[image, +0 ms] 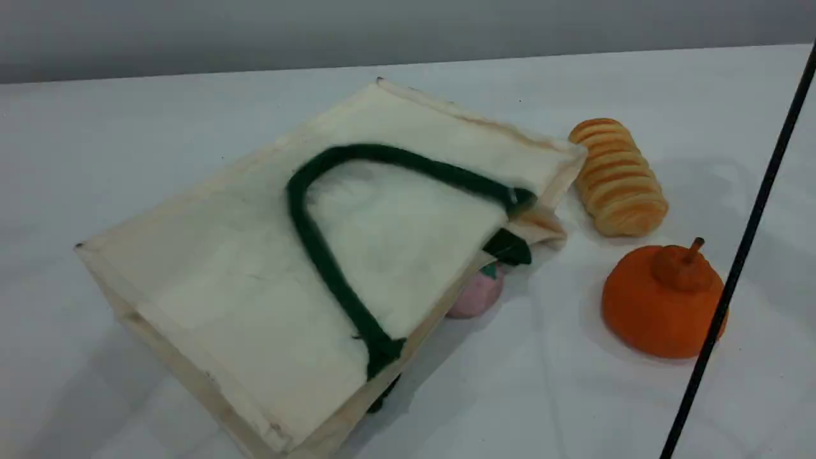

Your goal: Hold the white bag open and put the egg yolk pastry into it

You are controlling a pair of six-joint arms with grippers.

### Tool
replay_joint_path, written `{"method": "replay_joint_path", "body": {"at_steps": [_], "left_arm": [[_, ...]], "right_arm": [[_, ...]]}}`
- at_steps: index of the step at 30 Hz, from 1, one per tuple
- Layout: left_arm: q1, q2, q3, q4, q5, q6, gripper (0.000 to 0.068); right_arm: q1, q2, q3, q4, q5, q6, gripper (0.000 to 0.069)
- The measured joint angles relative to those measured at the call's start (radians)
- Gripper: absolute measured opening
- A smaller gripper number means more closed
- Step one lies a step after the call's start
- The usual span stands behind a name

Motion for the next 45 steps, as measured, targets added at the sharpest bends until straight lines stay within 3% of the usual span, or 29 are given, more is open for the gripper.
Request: {"method": "replay_joint_path", "body": {"at_steps": [3,5,10,14,16,22,28,31,36,45], "left_arm": [[0.0,0.0,0.0,0.004,0.0,-0.064,0.0583],[0.0,-0.002,0.0,0.035,0.001,-0.128,0.0612],[0.0,-0.063,0.0,0.164,0.002,-0.276,0.0604],[0.0,-0.147,0.0,0.273,0.003,-0.339,0.0588],[0.0,-0.198,0.0,0.291,0.003,-0.354,0.0587],[0.0,-0.388,0.0,0.263,0.006,-0.394,0.0587],[0.0,-0.601,0.039,0.172,0.005,-0.416,0.0587],[0.0,-0.714,0.133,0.166,0.004,-0.418,0.0587],[0.0,-0.915,0.37,0.17,0.004,-0.446,0.0587],[0.0,-1.22,0.868,0.172,0.002,-0.471,0.0587]], "right_arm": [[0.0,-0.013,-0.022,-0.018,0.028,0.029,0.0575],[0.0,-0.034,-0.053,-0.058,0.072,0.066,0.0575],[0.0,-0.118,-0.16,-0.241,0.225,0.209,0.0575],[0.0,-0.197,-0.244,-0.331,0.348,0.3,0.0575],[0.0,-0.253,-0.278,-0.336,0.403,0.307,0.0575],[0.0,-0.459,-0.3,-0.363,0.529,0.317,0.0575],[0.0,-0.706,-0.297,-0.377,0.665,0.394,0.0575],[0.0,-0.837,-0.275,-0.416,0.739,0.448,0.0575],[0.0,-1.016,-0.192,-0.43,0.754,0.529,0.0575],[0.0,-1.21,0.15,-0.577,0.75,0.592,0.0575]]}}
